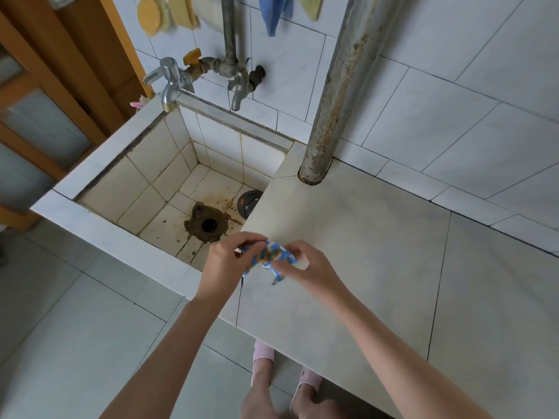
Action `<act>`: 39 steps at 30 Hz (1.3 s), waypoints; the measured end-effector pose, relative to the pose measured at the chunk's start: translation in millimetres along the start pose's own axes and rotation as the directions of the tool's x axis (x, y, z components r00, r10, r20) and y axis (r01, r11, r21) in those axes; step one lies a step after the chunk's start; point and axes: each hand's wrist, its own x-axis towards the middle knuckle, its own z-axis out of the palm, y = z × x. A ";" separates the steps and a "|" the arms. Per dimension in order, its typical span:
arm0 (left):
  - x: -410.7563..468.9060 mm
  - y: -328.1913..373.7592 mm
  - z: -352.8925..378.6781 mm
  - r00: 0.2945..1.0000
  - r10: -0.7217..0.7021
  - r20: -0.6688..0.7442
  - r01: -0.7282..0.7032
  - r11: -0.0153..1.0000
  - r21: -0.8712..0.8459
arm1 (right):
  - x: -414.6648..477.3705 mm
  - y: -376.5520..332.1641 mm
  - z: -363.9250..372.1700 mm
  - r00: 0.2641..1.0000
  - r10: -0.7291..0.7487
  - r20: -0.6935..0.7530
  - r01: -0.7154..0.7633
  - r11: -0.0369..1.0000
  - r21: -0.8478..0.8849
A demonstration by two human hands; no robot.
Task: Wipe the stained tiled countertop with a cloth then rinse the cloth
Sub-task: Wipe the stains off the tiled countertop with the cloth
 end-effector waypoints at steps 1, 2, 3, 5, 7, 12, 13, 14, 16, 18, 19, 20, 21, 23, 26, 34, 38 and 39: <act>1.1 1.3 -0.1 1.000 -0.006 0.006 0.006 1.000 -0.003 | 1.3 -0.8 0.2 1.000 -0.017 -0.025 0.017 0.999 -0.028; 1.5 2.0 -0.4 1.000 -0.018 0.007 0.018 1.000 -0.008 | 2.4 -0.5 -0.2 0.998 -0.038 -0.058 0.035 0.998 -0.051; 1.6 2.1 -1.0 1.000 -0.027 0.006 0.027 1.000 -0.009 | 3.0 0.6 -1.6 0.994 -0.057 -0.089 0.052 0.997 -0.059; 1.1 0.9 -3.2 0.999 -0.038 0.004 0.038 0.999 -0.004 | 3.5 4.0 -8.4 0.987 -0.097 -0.124 0.088 0.993 -0.075; -0.2 -0.3 -7.2 0.999 -0.051 0.006 0.051 0.999 -0.009 | 3.2 6.3 -16.6 0.980 -0.140 -0.142 0.121 0.983 -0.136; 3.2 8.4 -18.5 0.997 -0.073 0.032 0.074 0.995 -0.065 | -4.1 -12.7 -37.7 0.993 -0.098 -0.072 0.094 0.994 -0.057; 6.1 12.3 -22.2 0.992 -0.090 0.090 0.098 0.992 -0.081 | -6.9 -19.3 -43.7 0.997 -0.081 -0.014 0.081 0.996 -0.036; 9.6 15.8 -26.3 0.980 -0.115 0.160 0.131 0.986 -0.098 | -9.0 -25.9 -50.0 0.996 -0.066 0.061 0.068 0.997 -0.025; 15.9 18.6 -32.8 0.948 -0.170 0.270 0.213 0.967 -0.142 | -10.1 -35.0 -60.7 0.978 -0.033 0.208 0.041 0.999 -0.035; 20.7 14.6 -33.6 0.937 -0.206 0.284 0.256 0.955 -0.151 | -2.9 -35.5 -65.3 0.973 -0.003 0.230 0.026 0.995 -0.096; 22.1 11.7 -31.4 0.939 -0.212 0.270 0.252 0.960 -0.122 | 3.6 -32.0 -64.9 0.983 -0.003 0.184 0.035 0.984 -0.172; 23.0 8.1 -27.4 0.944 -0.211 0.255 0.237 0.969 -0.075 | 11.7 -25.9 -62.8 0.993 -0.017 0.118 0.051 0.957 -0.285; 23.9 4.2 -21.7 0.947 -0.212 0.239 0.226 0.974 -0.033 | 19.5 -19.8 -59.6 0.998 -0.039 0.053 0.057 0.915 -0.400; 25.9 -2.9 -9.5 0.955 -0.222 0.199 0.223 0.975 0.017 | 30.9 -9.6 -50.9 0.996 -0.073 -0.058 0.033 0.856 -0.517; 30.1 -14.0 5.5 0.969 -0.193 0.151 0.184 0.980 0.073 | 39.2 -0.3 -40.4 0.976 -0.150 -0.159 0.035 0.825 -0.563; 18.3 -41.6 9.8 0.963 -0.132 0.235 0.057 0.951 0.304 | 24.2 39.6 -25.0 0.928 -0.371 -0.031 0.255 0.694 -0.673; -5.5 -58.0 9.6 0.935 -0.082 0.345 -0.059 0.924 0.379 | 6.1 64.8 -10.7 0.938 -0.336 0.085 0.296 0.650 -0.699; -11.1 -61.3 10.8 0.948 -0.038 0.315 -0.092 0.917 0.388 | 3.1 67.2 -8.9 0.938 -0.340 0.072 0.297 0.677 -0.673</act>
